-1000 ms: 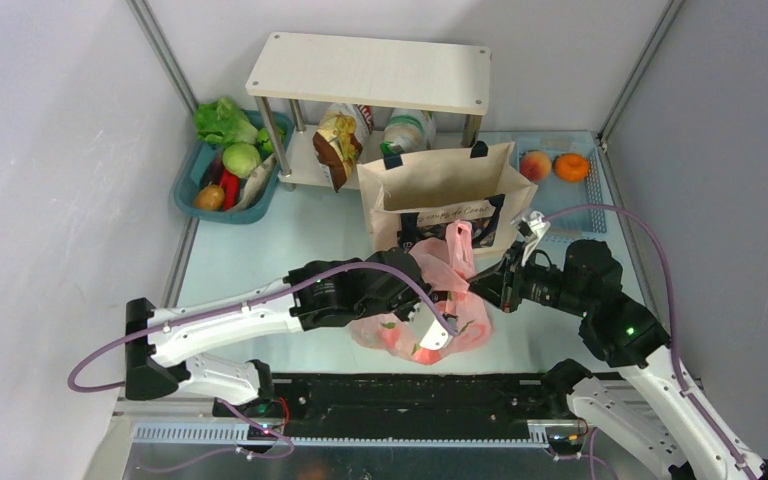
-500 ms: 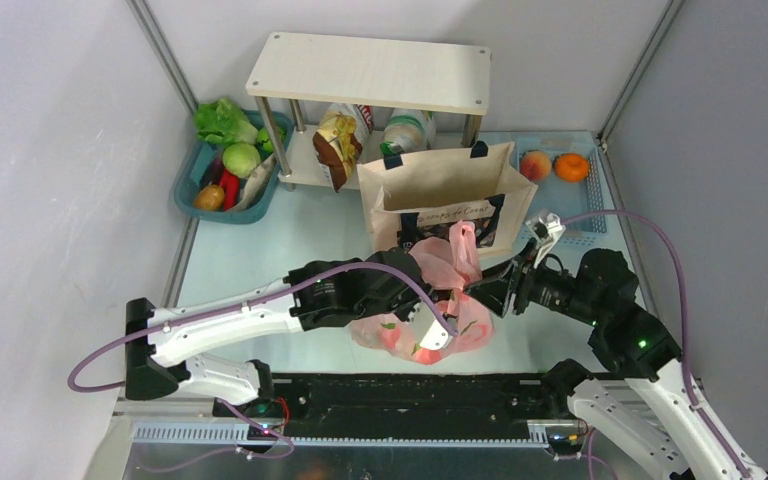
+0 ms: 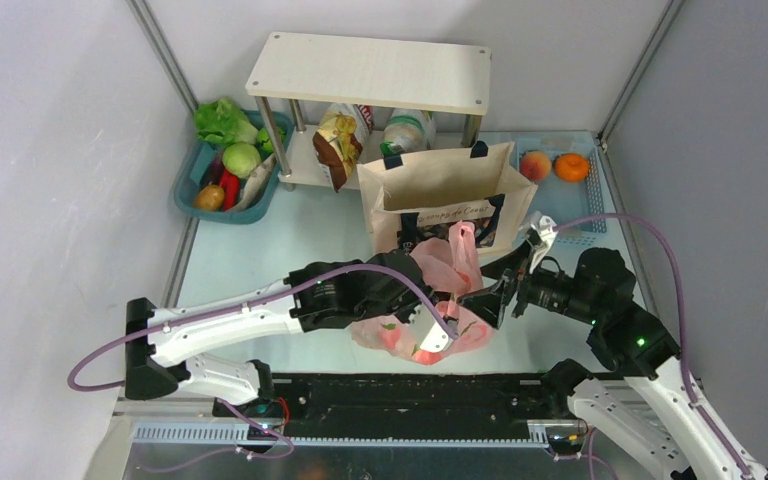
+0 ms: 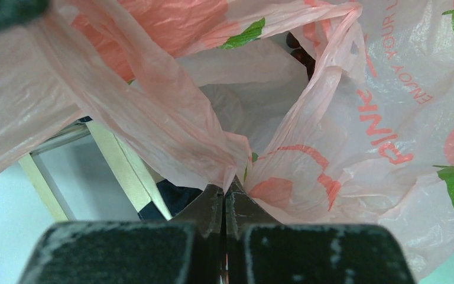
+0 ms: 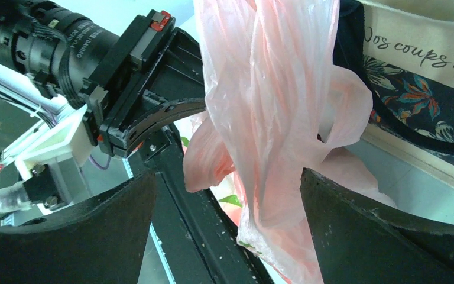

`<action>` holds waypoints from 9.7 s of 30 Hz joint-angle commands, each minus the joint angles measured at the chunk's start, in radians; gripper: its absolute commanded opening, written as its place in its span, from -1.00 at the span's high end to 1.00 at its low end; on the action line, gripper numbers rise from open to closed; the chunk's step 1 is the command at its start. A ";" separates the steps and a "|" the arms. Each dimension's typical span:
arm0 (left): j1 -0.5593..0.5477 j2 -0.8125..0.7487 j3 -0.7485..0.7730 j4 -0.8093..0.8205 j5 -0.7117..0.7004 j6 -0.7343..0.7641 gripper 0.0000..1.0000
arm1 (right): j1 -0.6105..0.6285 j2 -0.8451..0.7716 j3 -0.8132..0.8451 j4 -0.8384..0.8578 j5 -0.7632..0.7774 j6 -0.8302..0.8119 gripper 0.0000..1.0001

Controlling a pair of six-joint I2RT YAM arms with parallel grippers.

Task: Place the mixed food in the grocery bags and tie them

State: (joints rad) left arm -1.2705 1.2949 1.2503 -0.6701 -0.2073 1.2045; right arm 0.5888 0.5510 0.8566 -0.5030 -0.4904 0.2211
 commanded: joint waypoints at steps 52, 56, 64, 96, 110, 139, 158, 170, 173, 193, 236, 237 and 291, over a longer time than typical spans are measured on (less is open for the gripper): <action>-0.013 -0.171 0.138 0.237 -0.019 -0.920 -0.27 | 0.098 0.110 -0.008 0.131 0.211 0.027 1.00; 0.021 -0.143 0.195 0.283 -0.047 -1.256 -0.50 | 0.111 0.116 -0.008 0.135 0.206 0.024 1.00; 0.159 -0.020 0.323 0.284 0.181 -1.551 -0.57 | 0.121 0.104 -0.008 0.134 0.209 0.018 1.00; 0.196 -0.076 0.200 0.285 0.178 -1.566 1.00 | 0.126 0.067 -0.008 0.083 0.264 0.013 1.00; -0.067 -0.220 -0.139 0.401 -0.021 -1.682 1.00 | 0.125 0.063 -0.026 0.111 0.291 0.002 1.00; 0.078 -0.308 -0.109 0.420 0.014 -1.756 -0.49 | 0.149 0.059 -0.027 0.099 0.218 -0.052 1.00; 0.108 -0.167 -0.050 0.421 0.157 -1.765 0.14 | 0.153 0.054 -0.026 0.094 0.233 -0.047 1.00; 0.108 -0.214 -0.085 0.420 0.081 -1.742 1.00 | 0.152 0.043 -0.006 0.027 0.353 -0.040 0.84; 0.108 -0.220 -0.092 0.421 0.076 -1.747 1.00 | 0.152 0.040 0.000 0.021 0.351 -0.039 0.84; -0.039 -0.239 -0.240 0.511 -0.021 -1.909 1.00 | 0.152 0.043 0.001 0.027 0.327 -0.041 0.95; -0.012 -0.294 -0.146 0.400 -0.085 -1.785 0.17 | 0.158 0.039 -0.007 0.057 0.285 -0.041 1.00; -0.010 -0.288 -0.147 0.400 -0.082 -1.784 0.19 | 0.158 0.038 -0.007 0.056 0.286 -0.042 1.00; 0.025 0.045 -0.533 1.160 -0.300 -1.949 1.00 | 0.248 0.024 -0.007 0.146 0.374 0.011 1.00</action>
State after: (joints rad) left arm -1.3098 1.2686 0.7403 0.3405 -0.5159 -0.7677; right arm 0.8085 0.5789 0.8246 -0.4774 -0.1398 0.2096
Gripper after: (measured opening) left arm 0.005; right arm 0.011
